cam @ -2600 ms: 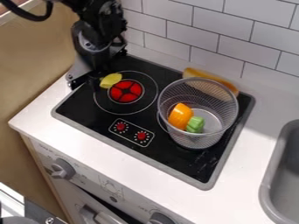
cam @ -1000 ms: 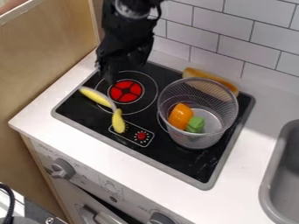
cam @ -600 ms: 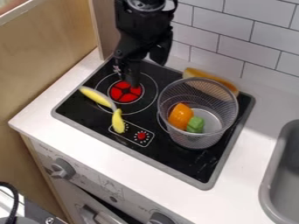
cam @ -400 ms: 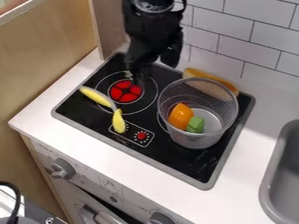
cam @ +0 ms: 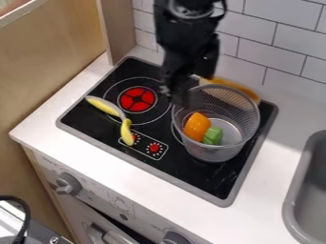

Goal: Put the yellow object to the left burner of the stove

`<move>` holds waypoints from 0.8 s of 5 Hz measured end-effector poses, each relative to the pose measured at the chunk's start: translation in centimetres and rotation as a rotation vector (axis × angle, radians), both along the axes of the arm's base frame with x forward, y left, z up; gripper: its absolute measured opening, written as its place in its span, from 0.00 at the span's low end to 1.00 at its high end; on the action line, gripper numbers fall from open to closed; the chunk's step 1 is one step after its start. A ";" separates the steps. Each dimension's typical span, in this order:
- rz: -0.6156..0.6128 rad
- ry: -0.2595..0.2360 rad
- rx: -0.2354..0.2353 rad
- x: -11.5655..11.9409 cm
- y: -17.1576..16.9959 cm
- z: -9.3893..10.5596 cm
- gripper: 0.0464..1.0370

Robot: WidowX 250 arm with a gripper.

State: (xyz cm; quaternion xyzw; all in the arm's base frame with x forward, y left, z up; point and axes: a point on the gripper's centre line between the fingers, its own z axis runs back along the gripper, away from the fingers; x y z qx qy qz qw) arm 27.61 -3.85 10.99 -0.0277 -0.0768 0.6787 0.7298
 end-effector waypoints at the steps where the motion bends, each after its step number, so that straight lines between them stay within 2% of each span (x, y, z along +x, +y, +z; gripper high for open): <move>1: -0.019 0.013 0.004 -0.4 -1.7 0.4 0.96; 2: -0.197 -0.017 0.047 -0.8 -2.1 1.4 0.96; 3: -0.434 -0.076 0.039 -0.6 -2.7 1.8 0.96; 4: -0.616 -0.127 0.049 -0.6 -2.4 2.4 0.96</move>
